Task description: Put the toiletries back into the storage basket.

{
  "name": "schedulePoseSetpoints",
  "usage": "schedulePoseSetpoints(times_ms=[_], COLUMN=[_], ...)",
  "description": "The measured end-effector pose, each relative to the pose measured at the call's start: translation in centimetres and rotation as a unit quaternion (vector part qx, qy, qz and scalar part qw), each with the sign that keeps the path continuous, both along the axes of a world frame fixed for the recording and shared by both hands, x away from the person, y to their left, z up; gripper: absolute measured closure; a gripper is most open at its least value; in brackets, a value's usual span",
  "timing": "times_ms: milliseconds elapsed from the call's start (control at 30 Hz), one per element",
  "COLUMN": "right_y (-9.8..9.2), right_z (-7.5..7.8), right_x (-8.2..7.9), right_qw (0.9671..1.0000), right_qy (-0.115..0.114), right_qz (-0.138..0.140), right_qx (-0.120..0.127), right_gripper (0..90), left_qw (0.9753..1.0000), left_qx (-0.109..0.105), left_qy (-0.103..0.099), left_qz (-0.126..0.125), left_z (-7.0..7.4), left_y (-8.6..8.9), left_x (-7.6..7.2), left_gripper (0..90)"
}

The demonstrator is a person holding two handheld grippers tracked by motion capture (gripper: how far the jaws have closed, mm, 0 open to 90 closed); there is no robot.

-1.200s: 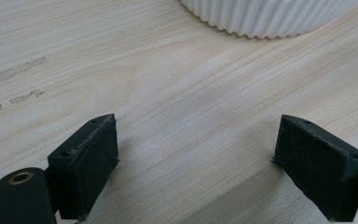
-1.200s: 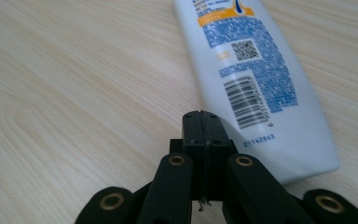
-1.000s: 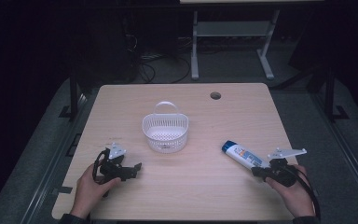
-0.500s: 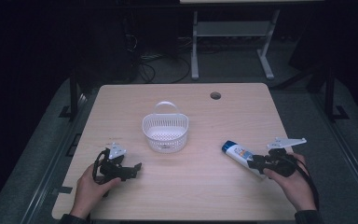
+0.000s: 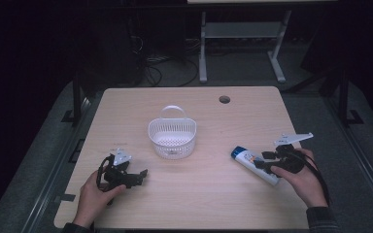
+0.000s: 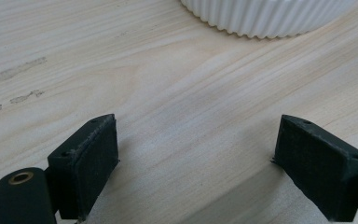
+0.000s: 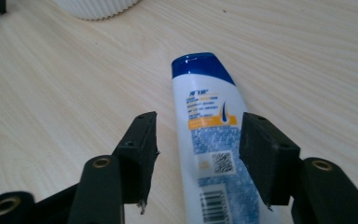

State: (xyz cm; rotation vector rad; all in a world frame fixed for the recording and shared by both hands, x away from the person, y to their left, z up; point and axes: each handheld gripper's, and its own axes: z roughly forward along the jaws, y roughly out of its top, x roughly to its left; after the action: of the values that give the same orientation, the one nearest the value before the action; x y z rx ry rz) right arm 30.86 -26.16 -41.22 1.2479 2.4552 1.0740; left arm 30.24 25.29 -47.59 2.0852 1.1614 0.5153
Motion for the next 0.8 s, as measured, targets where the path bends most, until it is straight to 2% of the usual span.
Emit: schedulePoseSetpoints(times_ms=[200,300,433,800], right_y=[0.5,0.8,1.7,3.7], right_z=[-0.2,-0.3,-0.6,-2.0], right_x=[1.5,1.9,2.7,4.7], right_qw=[0.9996,0.9994,0.9984,0.9952], right_qy=[-0.006,-0.007,-0.004,0.027], right_qz=[0.019,0.025,0.037,0.057], right_qx=[-0.02,-0.022,-0.042,-0.075], right_gripper=[36.3,35.2,33.2,29.3], left_qw=[1.0,1.0,1.0,1.0], left_qx=[0.0,0.0,0.0,0.0], left_qy=[0.0,0.0,0.0,0.001], left_qz=[0.0,0.0,0.0,0.0], left_z=[0.0,0.0,0.0,0.0], left_y=[0.0,0.0,0.0,0.0], left_x=[0.0,0.0,0.0,0.0], left_gripper=[12.6,12.6,12.6,12.6])
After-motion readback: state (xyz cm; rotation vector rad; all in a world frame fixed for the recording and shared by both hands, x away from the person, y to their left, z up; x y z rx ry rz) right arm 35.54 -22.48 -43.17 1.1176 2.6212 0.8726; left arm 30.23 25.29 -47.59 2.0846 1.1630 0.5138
